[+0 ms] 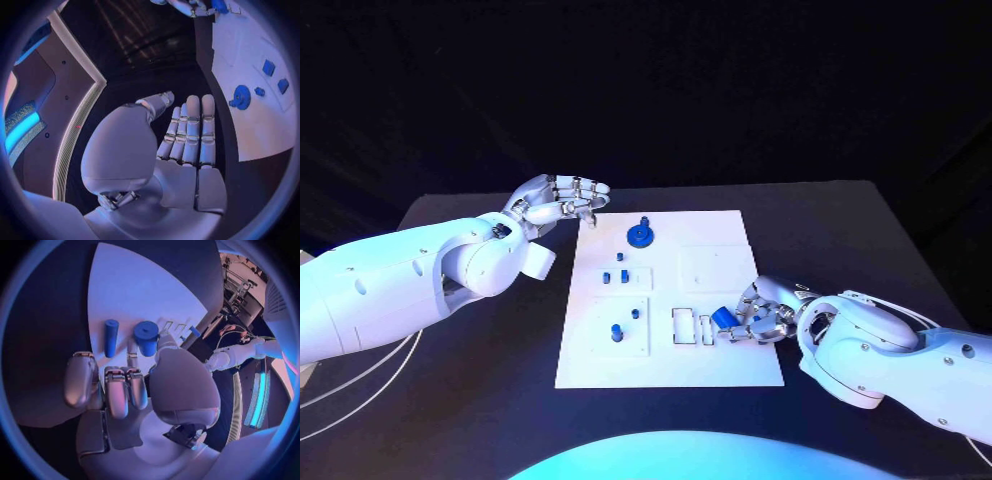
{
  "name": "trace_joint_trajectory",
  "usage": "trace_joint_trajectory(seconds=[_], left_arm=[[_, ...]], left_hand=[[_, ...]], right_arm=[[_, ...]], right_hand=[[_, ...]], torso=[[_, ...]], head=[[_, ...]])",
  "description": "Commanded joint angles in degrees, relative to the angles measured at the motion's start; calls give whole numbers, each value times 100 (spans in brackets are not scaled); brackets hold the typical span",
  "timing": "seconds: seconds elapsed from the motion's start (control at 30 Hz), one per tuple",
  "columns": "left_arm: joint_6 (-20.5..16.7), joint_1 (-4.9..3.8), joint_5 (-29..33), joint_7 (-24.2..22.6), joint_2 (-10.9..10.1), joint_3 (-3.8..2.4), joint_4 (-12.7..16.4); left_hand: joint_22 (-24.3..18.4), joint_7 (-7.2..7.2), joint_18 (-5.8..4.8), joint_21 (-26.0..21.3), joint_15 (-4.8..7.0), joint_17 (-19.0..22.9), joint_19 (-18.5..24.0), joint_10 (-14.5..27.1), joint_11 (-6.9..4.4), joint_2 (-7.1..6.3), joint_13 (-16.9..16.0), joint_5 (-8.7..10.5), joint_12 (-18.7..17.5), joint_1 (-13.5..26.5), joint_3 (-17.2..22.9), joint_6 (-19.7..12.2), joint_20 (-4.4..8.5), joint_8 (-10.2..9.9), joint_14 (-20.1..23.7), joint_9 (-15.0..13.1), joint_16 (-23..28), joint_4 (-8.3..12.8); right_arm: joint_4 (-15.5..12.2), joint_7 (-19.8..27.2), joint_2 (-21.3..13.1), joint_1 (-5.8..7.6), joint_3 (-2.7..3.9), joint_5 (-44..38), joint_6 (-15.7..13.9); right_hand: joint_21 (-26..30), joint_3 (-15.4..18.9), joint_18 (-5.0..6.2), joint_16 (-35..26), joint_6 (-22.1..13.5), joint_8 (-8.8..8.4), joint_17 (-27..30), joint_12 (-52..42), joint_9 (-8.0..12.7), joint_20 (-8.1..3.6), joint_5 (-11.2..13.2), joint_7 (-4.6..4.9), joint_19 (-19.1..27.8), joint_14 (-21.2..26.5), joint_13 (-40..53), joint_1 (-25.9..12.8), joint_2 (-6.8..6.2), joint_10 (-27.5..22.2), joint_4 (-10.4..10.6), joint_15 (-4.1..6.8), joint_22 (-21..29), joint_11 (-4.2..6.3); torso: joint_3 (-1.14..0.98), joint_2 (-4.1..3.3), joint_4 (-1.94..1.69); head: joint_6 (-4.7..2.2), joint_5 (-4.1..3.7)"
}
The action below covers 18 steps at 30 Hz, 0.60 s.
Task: Assemble the parts on the task board
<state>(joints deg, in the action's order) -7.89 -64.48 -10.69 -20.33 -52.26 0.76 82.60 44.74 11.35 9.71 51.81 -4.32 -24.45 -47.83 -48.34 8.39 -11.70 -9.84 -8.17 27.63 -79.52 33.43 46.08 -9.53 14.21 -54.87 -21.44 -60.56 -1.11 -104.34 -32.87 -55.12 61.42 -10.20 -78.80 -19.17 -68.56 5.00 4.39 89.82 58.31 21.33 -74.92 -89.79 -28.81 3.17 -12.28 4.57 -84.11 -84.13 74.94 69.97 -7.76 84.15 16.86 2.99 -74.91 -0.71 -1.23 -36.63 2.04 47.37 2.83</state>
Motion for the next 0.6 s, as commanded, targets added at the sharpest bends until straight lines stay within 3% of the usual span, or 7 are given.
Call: trace_joint_trajectory(seconds=[0.03, 0.13, 0.3, 0.5, 0.6], left_arm=[[38, 1, 20, -39, 1, -4, 13], [38, 1, 20, -36, 1, -4, 9], [41, 1, 20, -33, 2, -4, 3], [46, 1, 19, -27, 8, -4, -7], [63, 1, 19, -24, 14, -4, -13]], left_hand=[[-8, 3, 77, -38, 5, -8, 20, 58, -2, 21, 8, -5, 34, 51, -18, -33, -21, 20, 42, 4, -21, -16], [-8, 3, 77, -38, 5, -8, 20, 58, -2, 21, 8, -5, 34, 51, -18, -33, -21, 20, 42, 4, -21, -16], [-8, 3, 77, -38, 5, -8, 20, 58, -2, 21, 8, -5, 34, 51, -18, -33, -21, 20, 42, 4, -21, -16], [-21, 7, 80, -62, 4, -16, 20, 75, 1, 24, 12, -8, 46, 27, -19, -28, -25, 29, 63, 5, -37, -14], [-22, 7, 80, -62, 4, -17, 19, 76, 1, 23, 12, -8, 47, 26, -19, -28, -25, 29, 64, 5, -37, -13]], right_arm=[[24, -64, -5, -55, -38, -47, -11], [-4, -4, -25, -58, -38, 37, -271], [-82, 60, -85, -55, -37, 207, -633], [-250, 194, -195, 65, -31, 441, -1004], [-344, 265, -236, 170, -25, 559, -1111]], right_hand=[[-3, -76, -88, 18, 61, 58, -1508, -21, 7, -62, -602, -35, -192, -587, 1506, 147, 118, 585, -1, 53, -963, 64], [-49, -203, -96, 18, 98, 73, -1508, -21, 15, -86, -1026, -74, -207, -587, 1506, 323, 252, 585, -16, 83, -983, 100], [-59, -368, -98, 18, 158, 92, -1508, -21, 25, -117, -1350, -125, -215, -587, 1506, 545, 316, 585, -28, 121, -995, 145], [-65, -529, -101, 18, 264, 155, -1508, -21, 19, -159, -1785, -175, -224, -587, 1506, 488, 280, 585, -5, 163, -1009, 192], [-90, -544, -106, 18, 303, 179, -1508, -21, 18, -169, -1813, -186, -233, -587, 1506, 306, 248, 585, -1, 172, -1020, 203]], torso=[[4, 3, 3], [6, 7, 6], [4, 8, 4], [13, 13, 5], [12, 12, 7]], head=[[-5, -1], [-10, -2], [-25, -9], [-56, -24], [-63, -24]])
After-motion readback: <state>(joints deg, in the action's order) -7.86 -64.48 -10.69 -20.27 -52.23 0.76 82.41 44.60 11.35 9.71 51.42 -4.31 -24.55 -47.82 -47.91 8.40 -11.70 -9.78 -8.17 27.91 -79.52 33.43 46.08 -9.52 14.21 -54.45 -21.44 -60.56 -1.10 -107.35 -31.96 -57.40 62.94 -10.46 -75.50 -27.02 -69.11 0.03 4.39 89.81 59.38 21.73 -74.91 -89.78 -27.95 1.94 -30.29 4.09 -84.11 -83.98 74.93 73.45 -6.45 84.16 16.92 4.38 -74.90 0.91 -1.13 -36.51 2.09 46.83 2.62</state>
